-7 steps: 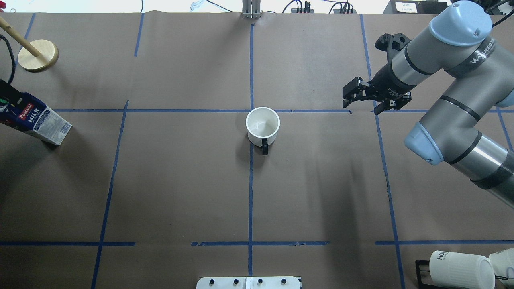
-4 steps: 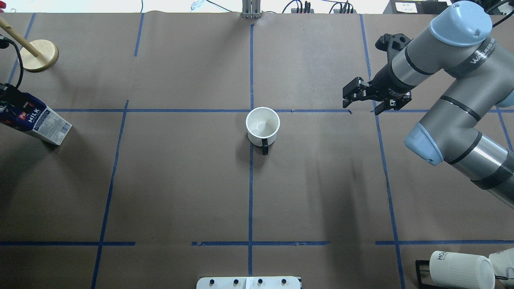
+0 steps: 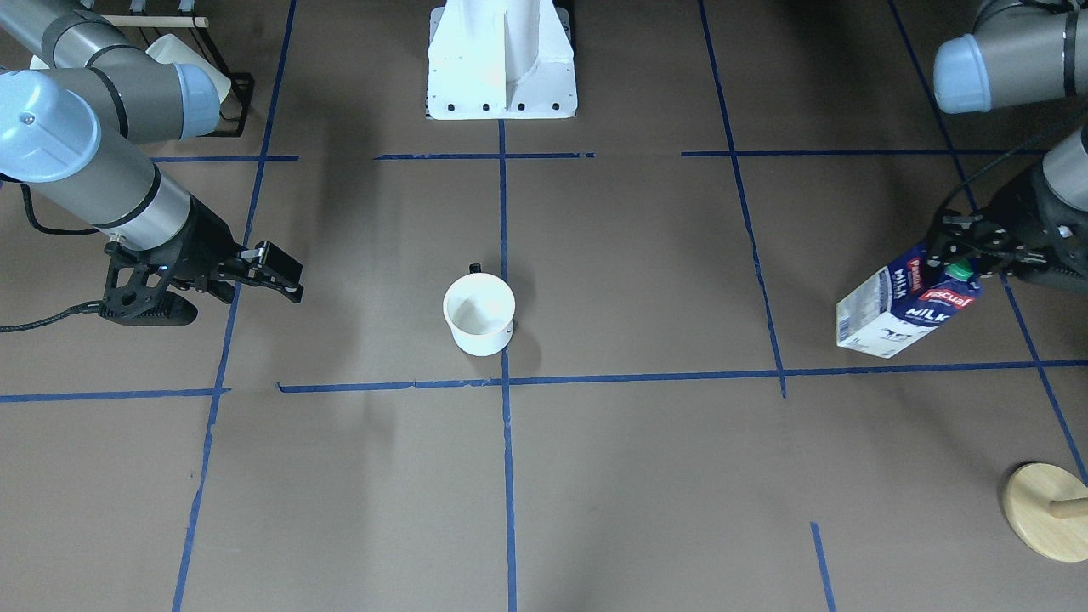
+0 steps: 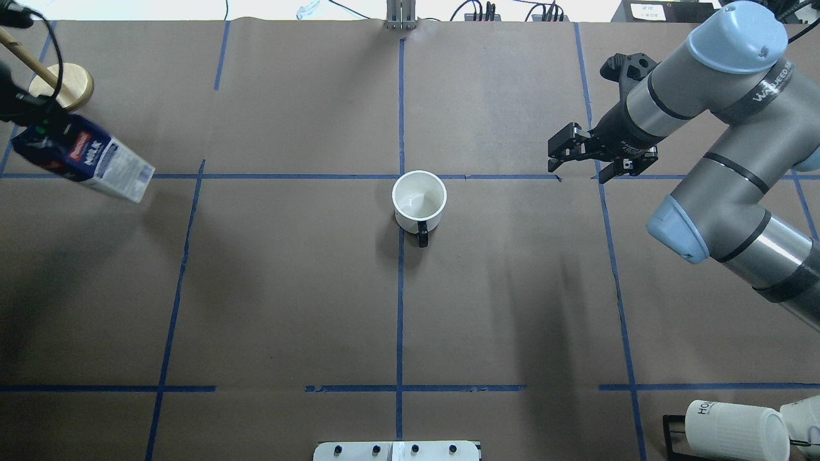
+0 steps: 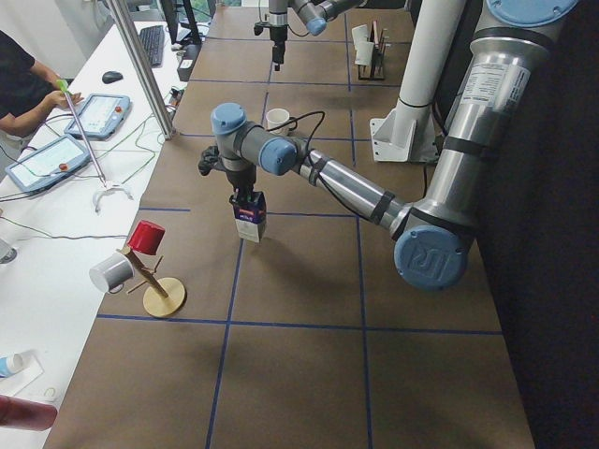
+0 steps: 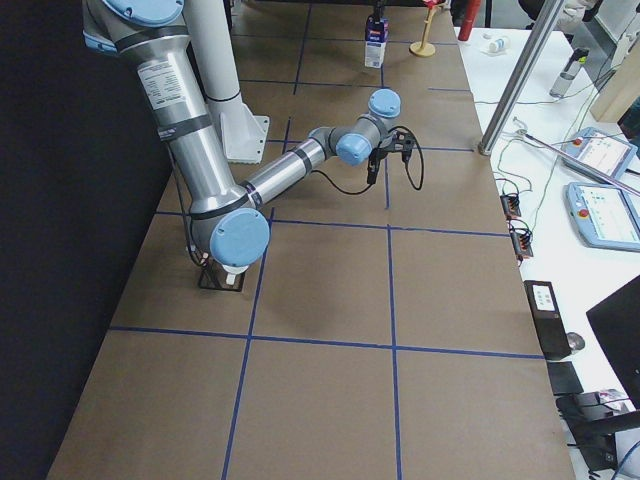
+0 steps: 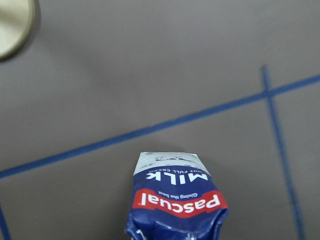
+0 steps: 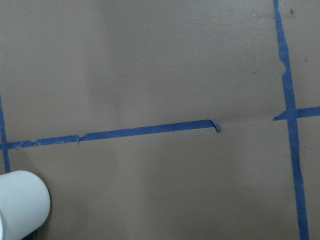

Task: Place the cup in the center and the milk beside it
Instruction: 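Grasp the milk carton with the left gripper while the right gripper waits, then carry the milk carton with the left gripper beside the mug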

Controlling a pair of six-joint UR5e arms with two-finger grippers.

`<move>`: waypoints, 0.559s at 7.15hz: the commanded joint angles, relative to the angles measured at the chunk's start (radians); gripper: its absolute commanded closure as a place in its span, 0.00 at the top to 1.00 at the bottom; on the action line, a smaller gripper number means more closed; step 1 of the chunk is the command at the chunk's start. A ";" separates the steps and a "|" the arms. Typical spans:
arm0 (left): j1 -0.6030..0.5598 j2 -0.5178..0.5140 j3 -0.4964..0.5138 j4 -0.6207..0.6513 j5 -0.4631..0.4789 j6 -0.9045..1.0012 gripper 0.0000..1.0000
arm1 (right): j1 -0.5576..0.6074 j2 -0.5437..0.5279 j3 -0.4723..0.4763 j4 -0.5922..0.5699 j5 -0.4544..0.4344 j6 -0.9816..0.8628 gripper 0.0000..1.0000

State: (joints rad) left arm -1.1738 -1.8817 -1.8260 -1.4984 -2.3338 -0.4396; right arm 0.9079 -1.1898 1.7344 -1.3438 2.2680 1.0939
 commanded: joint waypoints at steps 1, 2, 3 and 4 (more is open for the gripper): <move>0.217 -0.182 -0.024 0.009 0.058 -0.408 0.14 | 0.031 -0.028 0.008 0.000 0.005 -0.005 1.00; 0.384 -0.298 0.014 0.009 0.176 -0.626 0.14 | 0.066 -0.089 0.034 0.000 0.004 -0.020 1.00; 0.420 -0.401 0.092 0.010 0.195 -0.737 0.14 | 0.083 -0.115 0.036 0.000 -0.001 -0.084 1.00; 0.460 -0.487 0.170 0.014 0.200 -0.778 0.14 | 0.080 -0.120 0.030 0.000 -0.007 -0.092 1.00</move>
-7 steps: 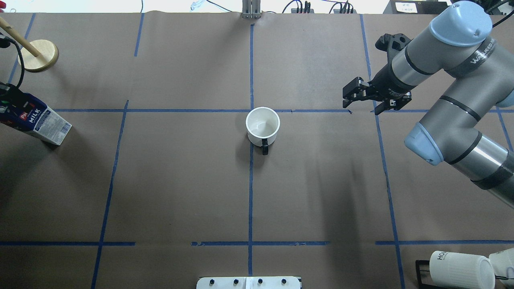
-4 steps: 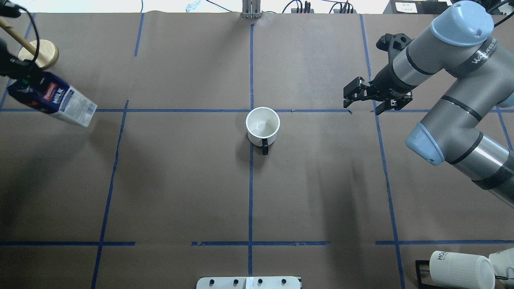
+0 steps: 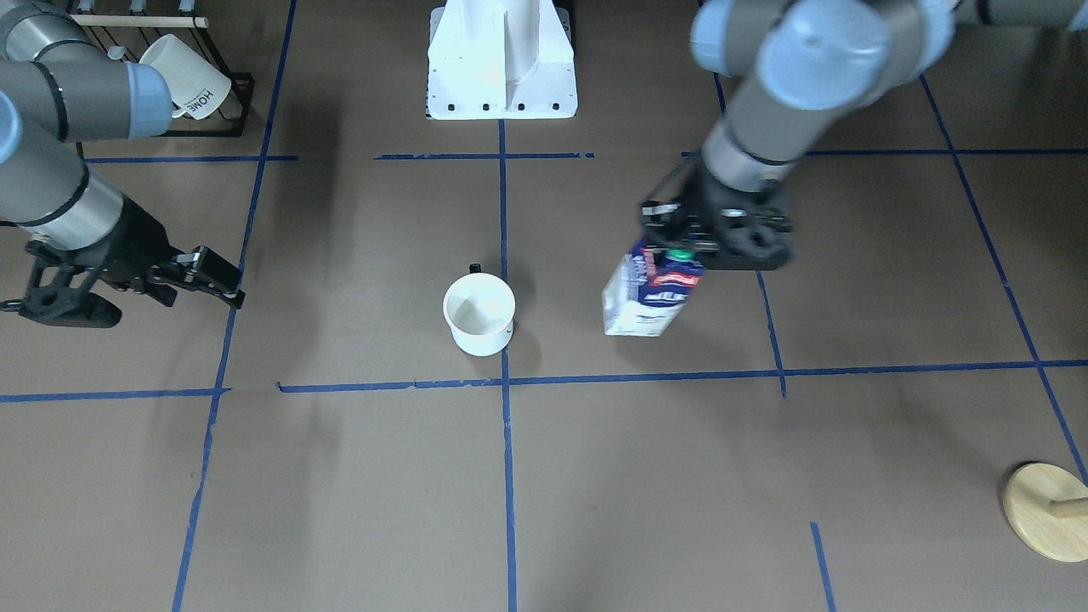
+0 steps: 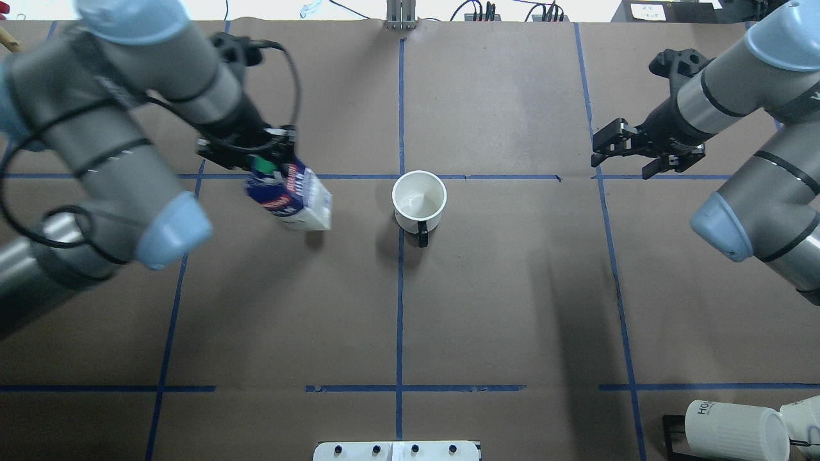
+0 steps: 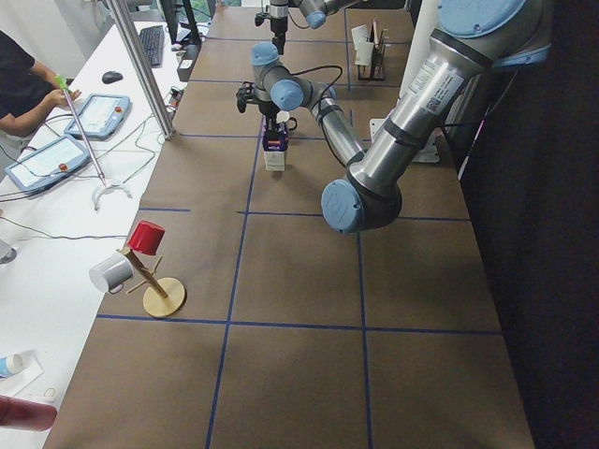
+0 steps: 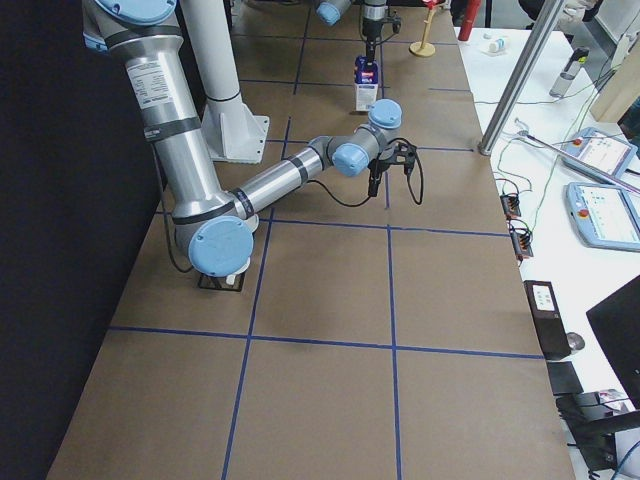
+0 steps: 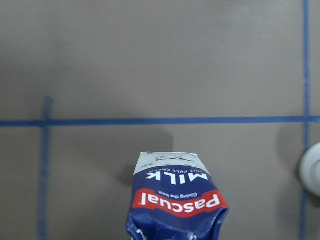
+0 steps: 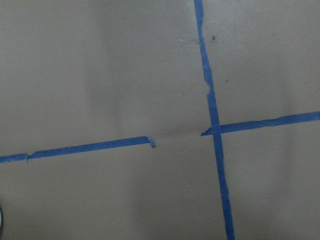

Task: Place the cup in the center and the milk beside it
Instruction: 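Carry the milk carton with the left gripper beside the mug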

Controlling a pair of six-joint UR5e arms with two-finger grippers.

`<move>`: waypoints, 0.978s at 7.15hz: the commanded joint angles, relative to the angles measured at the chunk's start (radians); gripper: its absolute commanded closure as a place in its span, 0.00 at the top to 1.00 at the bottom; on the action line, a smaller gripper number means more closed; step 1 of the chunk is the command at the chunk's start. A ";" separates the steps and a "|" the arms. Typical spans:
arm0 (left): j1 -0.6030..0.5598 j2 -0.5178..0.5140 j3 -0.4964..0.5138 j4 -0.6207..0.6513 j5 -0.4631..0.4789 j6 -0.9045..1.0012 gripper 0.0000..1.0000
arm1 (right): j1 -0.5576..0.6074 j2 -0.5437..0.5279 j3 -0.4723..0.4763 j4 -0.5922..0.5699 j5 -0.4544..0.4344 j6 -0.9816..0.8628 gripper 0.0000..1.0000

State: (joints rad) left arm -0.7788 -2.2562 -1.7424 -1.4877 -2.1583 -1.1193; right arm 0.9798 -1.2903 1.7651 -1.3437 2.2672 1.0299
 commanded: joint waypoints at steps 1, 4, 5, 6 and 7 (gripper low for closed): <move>0.073 -0.164 0.136 0.004 0.034 -0.102 0.15 | 0.008 -0.020 0.001 0.000 -0.005 -0.028 1.00; 0.073 -0.167 0.155 0.004 0.074 -0.100 0.23 | 0.008 -0.021 0.001 0.000 -0.008 -0.028 1.00; 0.073 -0.169 0.168 0.004 0.083 -0.099 0.32 | 0.008 -0.023 0.001 0.000 -0.008 -0.028 1.00; 0.073 -0.177 0.170 0.004 0.093 -0.099 0.48 | 0.008 -0.021 0.001 0.000 -0.008 -0.028 1.00; 0.073 -0.189 0.178 0.003 0.095 -0.093 0.96 | 0.008 -0.021 0.001 0.000 -0.008 -0.028 1.00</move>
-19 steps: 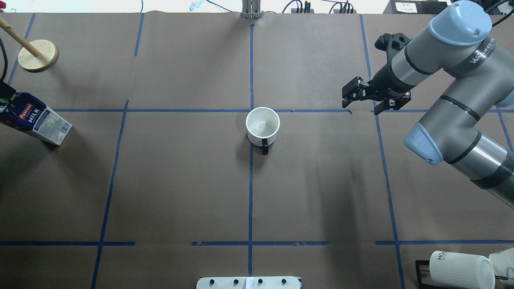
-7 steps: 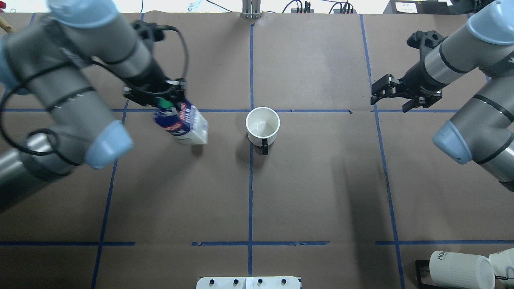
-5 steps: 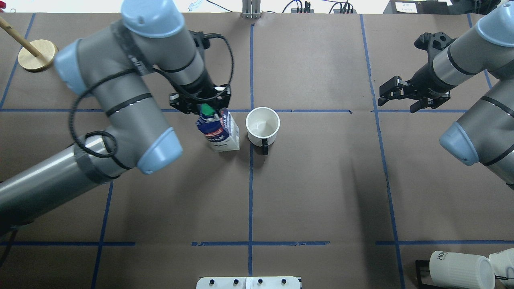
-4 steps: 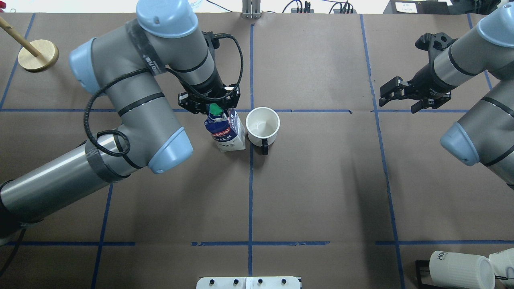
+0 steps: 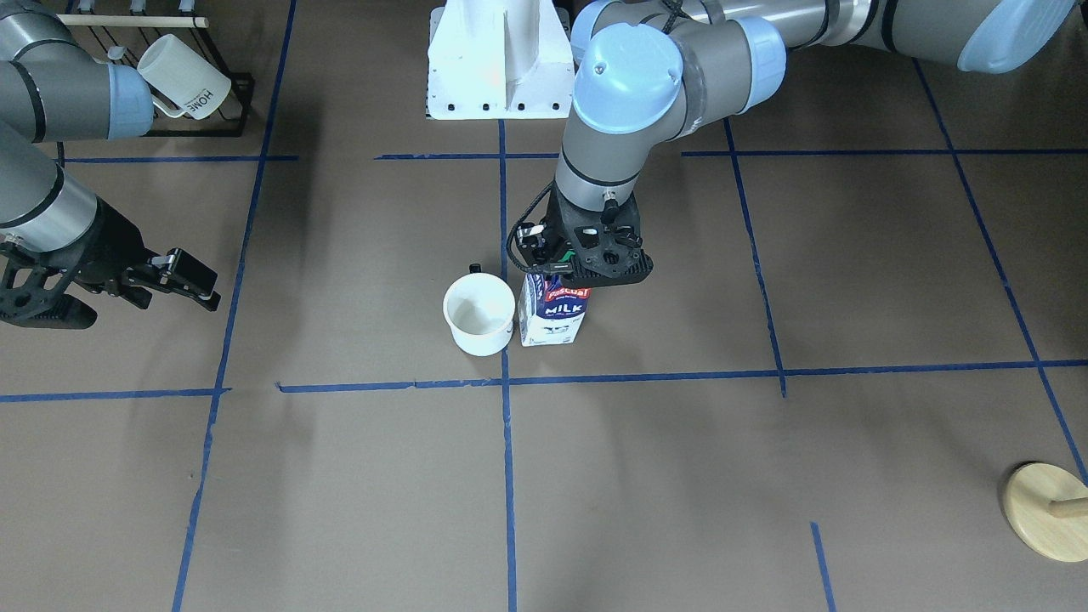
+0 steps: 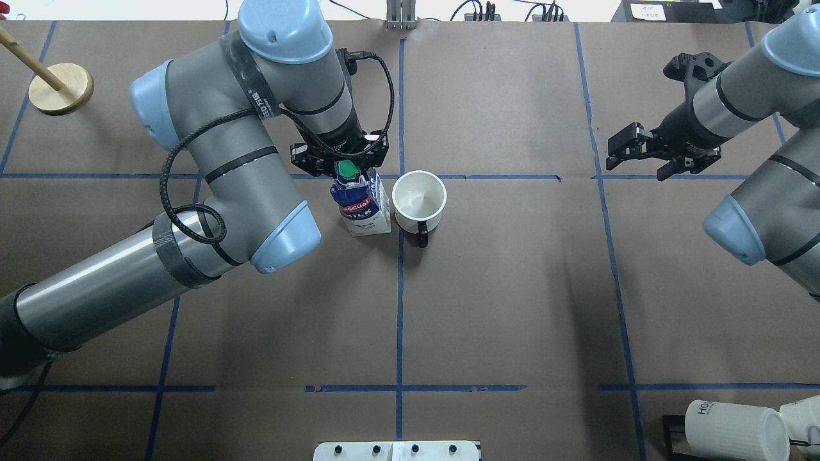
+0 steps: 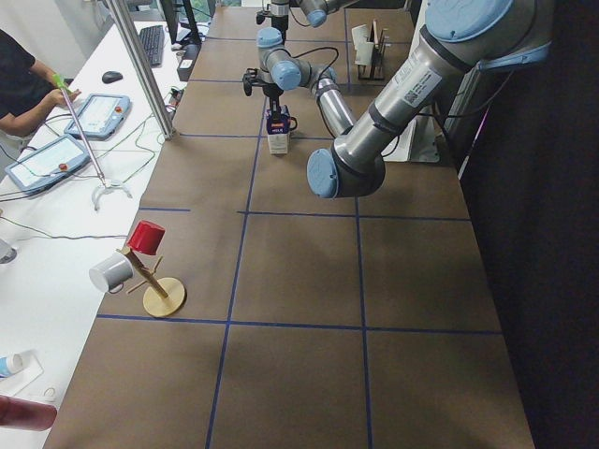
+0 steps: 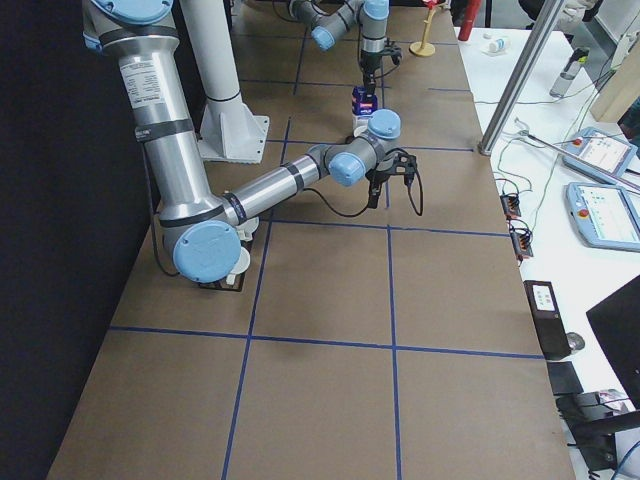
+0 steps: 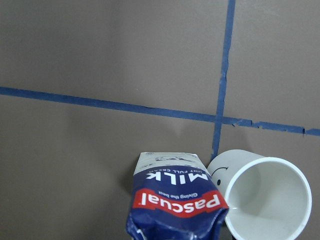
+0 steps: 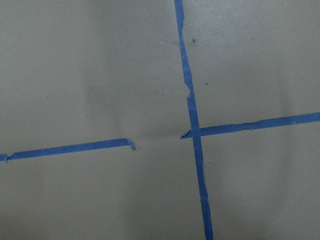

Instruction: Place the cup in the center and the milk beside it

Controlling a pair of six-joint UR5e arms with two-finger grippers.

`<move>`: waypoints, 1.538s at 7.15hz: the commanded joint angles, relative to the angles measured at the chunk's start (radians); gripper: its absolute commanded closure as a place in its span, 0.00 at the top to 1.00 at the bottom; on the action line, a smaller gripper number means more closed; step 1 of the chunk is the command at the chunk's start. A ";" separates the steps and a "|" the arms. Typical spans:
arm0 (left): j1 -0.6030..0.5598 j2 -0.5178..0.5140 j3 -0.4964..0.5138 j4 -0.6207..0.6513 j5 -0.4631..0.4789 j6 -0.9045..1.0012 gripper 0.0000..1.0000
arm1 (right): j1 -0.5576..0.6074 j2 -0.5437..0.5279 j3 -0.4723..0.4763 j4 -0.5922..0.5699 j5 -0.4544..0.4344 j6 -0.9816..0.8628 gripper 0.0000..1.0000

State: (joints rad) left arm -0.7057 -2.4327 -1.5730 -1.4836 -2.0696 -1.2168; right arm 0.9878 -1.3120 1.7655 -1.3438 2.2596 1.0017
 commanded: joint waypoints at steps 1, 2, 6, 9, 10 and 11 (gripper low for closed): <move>0.000 -0.016 0.004 -0.004 0.025 0.005 1.00 | 0.000 0.000 0.000 0.000 0.000 0.000 1.00; -0.001 -0.014 -0.014 -0.006 0.025 0.005 1.00 | 0.003 -0.001 0.000 0.000 -0.002 0.000 1.00; -0.081 0.253 -0.360 -0.001 0.014 0.072 1.00 | 0.163 -0.096 -0.008 -0.017 0.015 -0.244 1.00; -0.303 0.554 -0.447 0.000 -0.146 0.567 1.00 | 0.395 -0.153 -0.160 -0.018 0.096 -0.669 1.00; -0.439 0.654 -0.432 0.002 -0.220 0.782 1.00 | 0.476 -0.155 -0.237 -0.018 0.112 -0.821 1.00; -0.553 0.722 -0.400 0.002 -0.254 0.977 1.00 | 0.533 -0.150 -0.297 -0.023 0.112 -0.951 1.00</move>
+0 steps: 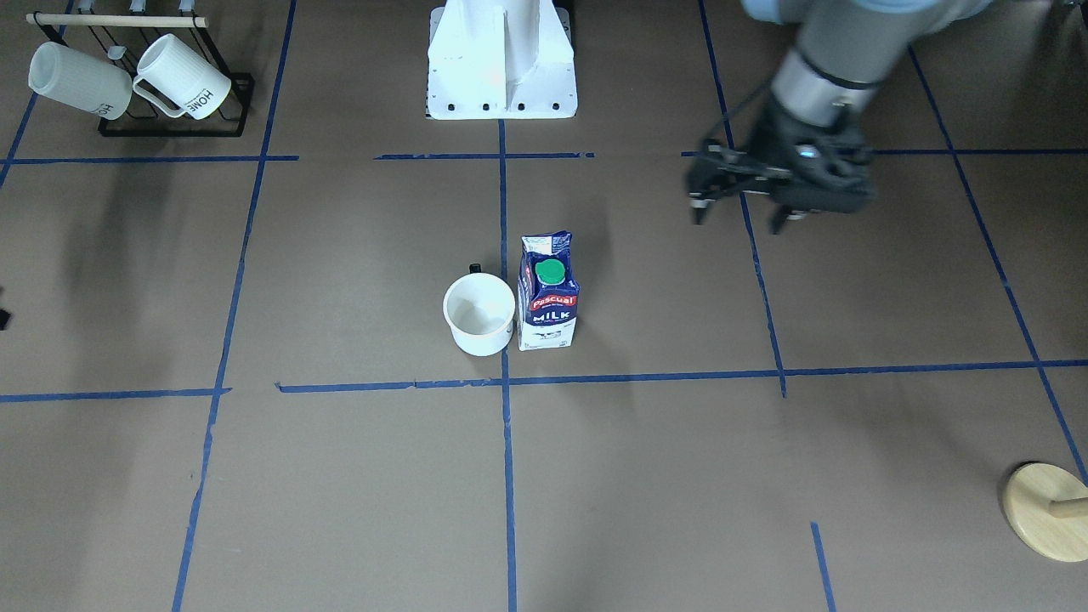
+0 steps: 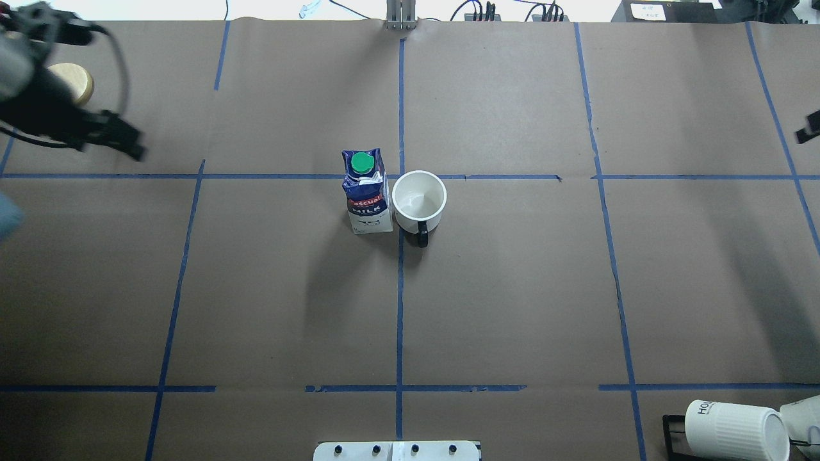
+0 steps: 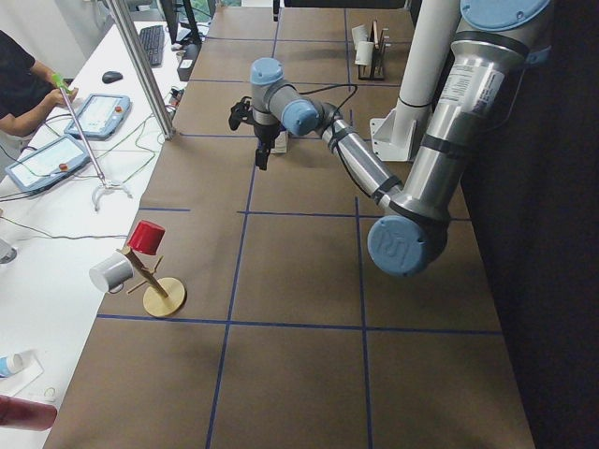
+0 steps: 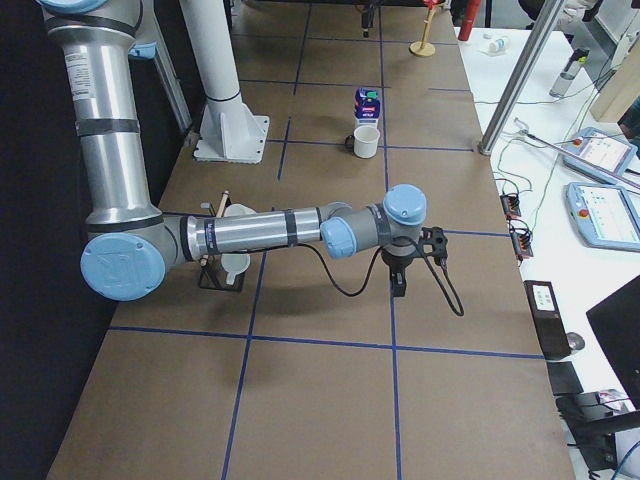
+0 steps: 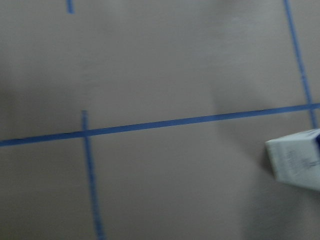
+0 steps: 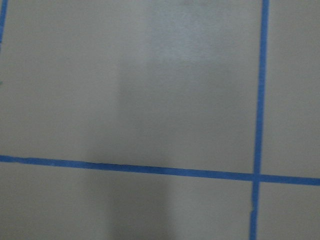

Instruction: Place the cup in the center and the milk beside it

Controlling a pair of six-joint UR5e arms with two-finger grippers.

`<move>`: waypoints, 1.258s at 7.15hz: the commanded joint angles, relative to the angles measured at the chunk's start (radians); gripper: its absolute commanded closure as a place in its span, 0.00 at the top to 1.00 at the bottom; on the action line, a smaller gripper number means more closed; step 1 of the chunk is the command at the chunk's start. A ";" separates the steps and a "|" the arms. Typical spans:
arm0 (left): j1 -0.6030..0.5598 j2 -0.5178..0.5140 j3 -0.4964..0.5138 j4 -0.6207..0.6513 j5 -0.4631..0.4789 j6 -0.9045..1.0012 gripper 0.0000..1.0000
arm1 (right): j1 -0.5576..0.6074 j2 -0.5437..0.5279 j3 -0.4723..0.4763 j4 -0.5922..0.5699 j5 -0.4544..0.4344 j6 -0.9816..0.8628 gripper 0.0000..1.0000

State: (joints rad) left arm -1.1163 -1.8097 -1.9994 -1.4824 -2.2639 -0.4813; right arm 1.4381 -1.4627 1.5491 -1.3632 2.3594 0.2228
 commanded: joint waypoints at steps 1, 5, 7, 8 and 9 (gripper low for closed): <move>-0.269 0.114 0.116 0.022 -0.101 0.423 1.00 | 0.126 0.008 -0.108 -0.048 0.012 -0.274 1.00; -0.573 0.058 0.478 0.091 -0.126 0.791 1.00 | 0.209 0.039 -0.095 -0.235 0.012 -0.462 1.00; -0.571 0.105 0.464 0.114 -0.123 0.770 1.00 | 0.176 0.070 -0.074 -0.357 -0.006 -0.445 1.00; -0.562 0.104 0.449 0.152 -0.120 0.732 1.00 | 0.141 0.070 -0.070 -0.370 -0.034 -0.439 1.00; -0.548 0.104 0.441 0.169 -0.118 0.727 1.00 | 0.127 0.062 -0.073 -0.372 -0.038 -0.439 1.00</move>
State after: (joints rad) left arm -1.6772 -1.7084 -1.5471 -1.3397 -2.3849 0.2629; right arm 1.5909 -1.3963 1.4752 -1.7191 2.3348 -0.2196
